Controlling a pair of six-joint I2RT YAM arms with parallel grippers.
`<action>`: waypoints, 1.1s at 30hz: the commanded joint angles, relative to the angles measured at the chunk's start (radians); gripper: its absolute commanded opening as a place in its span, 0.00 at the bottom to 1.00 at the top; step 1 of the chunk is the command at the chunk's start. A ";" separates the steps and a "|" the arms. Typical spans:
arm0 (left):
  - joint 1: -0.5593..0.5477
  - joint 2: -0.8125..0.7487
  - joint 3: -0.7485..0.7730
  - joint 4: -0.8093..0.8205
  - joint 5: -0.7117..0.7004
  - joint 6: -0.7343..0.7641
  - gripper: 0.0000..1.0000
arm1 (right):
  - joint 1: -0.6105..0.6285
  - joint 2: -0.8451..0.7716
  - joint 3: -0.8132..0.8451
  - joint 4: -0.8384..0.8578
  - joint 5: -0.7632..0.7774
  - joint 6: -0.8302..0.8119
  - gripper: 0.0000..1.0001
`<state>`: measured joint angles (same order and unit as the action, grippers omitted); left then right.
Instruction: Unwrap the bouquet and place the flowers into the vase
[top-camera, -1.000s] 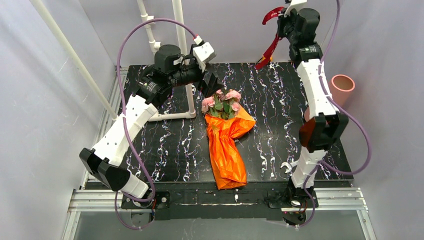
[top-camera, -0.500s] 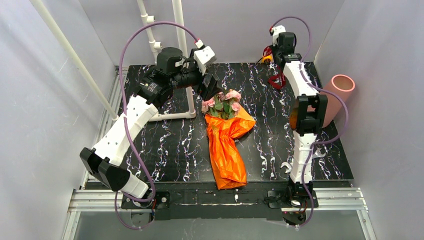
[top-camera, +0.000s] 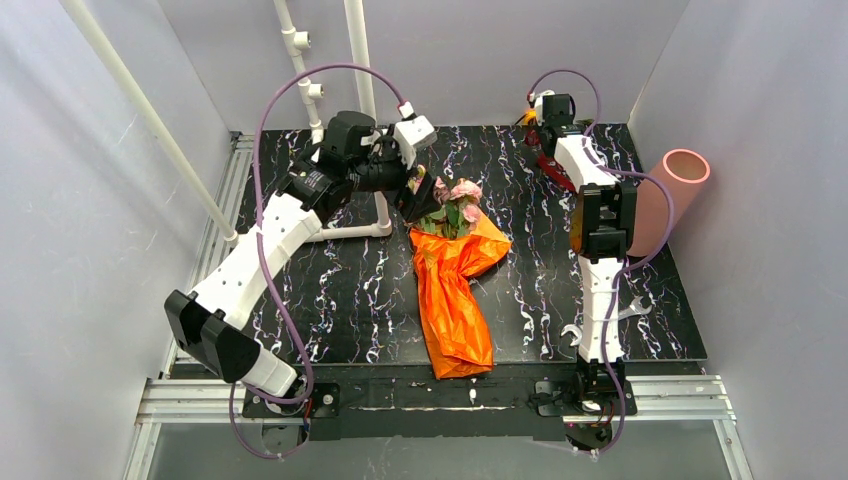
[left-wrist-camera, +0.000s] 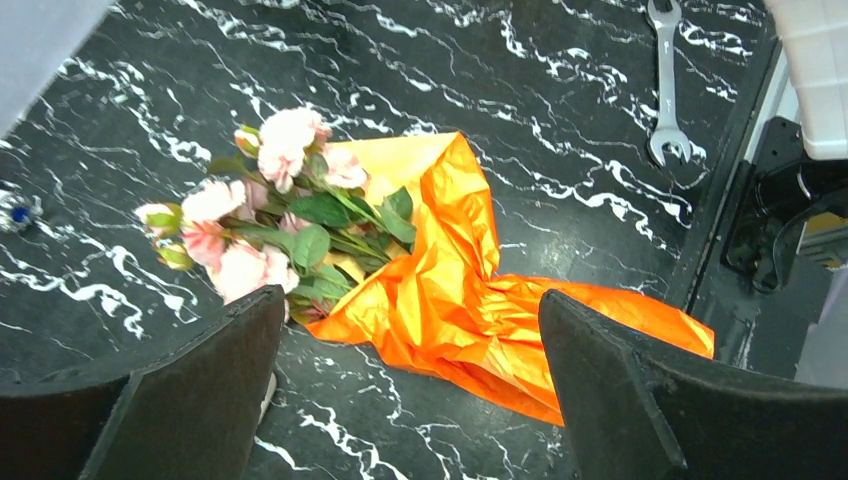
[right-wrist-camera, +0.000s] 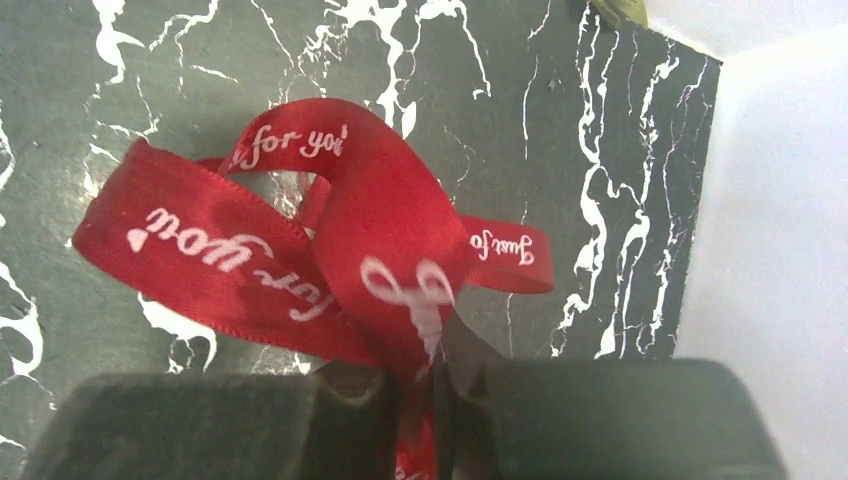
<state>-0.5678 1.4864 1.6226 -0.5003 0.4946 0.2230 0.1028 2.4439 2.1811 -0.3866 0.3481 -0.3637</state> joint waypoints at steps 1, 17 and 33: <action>0.002 -0.061 -0.043 -0.039 0.026 -0.010 0.98 | -0.005 -0.016 0.007 0.011 0.037 -0.024 0.25; -0.005 -0.170 -0.286 -0.052 0.044 0.217 0.98 | -0.006 -0.232 -0.060 -0.136 -0.295 0.009 0.95; 0.016 -0.358 -0.681 0.215 0.046 0.076 0.98 | 0.144 -0.671 -0.399 -0.355 -0.994 0.192 0.97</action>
<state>-0.5926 1.2739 1.0458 -0.4400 0.5144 0.4210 0.1322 1.8919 1.9087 -0.6445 -0.4599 -0.2741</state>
